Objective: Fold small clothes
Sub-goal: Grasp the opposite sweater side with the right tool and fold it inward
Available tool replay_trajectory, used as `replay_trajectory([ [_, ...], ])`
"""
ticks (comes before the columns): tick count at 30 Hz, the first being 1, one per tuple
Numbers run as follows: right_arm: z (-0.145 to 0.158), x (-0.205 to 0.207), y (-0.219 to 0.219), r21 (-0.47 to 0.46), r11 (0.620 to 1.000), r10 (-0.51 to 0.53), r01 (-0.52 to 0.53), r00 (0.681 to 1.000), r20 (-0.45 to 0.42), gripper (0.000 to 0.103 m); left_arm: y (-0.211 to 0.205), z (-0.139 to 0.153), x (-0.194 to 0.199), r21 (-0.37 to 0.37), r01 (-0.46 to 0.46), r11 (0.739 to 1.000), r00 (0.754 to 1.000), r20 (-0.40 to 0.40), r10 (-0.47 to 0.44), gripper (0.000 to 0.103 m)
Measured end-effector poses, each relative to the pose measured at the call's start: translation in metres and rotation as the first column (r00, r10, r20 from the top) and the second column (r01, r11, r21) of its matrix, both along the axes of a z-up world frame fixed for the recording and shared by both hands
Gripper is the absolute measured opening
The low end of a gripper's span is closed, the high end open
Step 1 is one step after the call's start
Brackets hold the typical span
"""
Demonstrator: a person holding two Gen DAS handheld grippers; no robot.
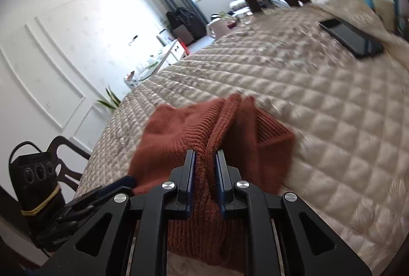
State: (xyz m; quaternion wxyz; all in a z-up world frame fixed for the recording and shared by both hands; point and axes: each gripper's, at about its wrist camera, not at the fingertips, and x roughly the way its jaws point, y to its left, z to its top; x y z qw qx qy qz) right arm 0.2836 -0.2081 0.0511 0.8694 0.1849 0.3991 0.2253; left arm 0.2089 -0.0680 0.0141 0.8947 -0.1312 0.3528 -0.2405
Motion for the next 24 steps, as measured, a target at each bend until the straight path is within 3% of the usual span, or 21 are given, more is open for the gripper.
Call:
replay_trajectory([
  [4,-0.014,0.004,-0.007,0.034,0.999,-0.02,0.021,0.999,-0.049,0.013,-0.002,0.0,0.0,0.007,0.011,1.0,1.0,-0.009,-0.011,0.04],
  [10,0.031,-0.021,-0.012,0.027,1.0,-0.009,0.007,0.997,0.082,0.013,-0.002,-0.002,-0.004,-0.017,0.027,0.999,0.999,-0.024,-0.028,0.04],
  [14,-0.014,-0.001,-0.015,-0.011,1.0,0.001,-0.002,0.997,-0.078,0.014,-0.009,-0.004,-0.005,0.02,0.015,1.0,0.999,-0.029,-0.015,0.041],
  [17,-0.012,-0.002,-0.025,0.067,0.998,-0.015,0.02,0.998,-0.067,0.019,-0.011,-0.005,-0.008,0.037,0.008,0.999,0.999,-0.034,-0.006,0.041],
  [21,0.016,-0.017,-0.027,-0.043,0.994,-0.095,0.096,0.995,0.022,0.019,-0.012,-0.001,-0.011,0.055,0.007,0.998,0.999,-0.044,-0.005,0.041],
  [24,0.034,-0.035,-0.024,-0.016,0.997,-0.07,0.072,0.993,0.099,0.019,-0.004,0.011,-0.008,0.03,-0.016,0.999,0.999,-0.036,0.017,0.041],
])
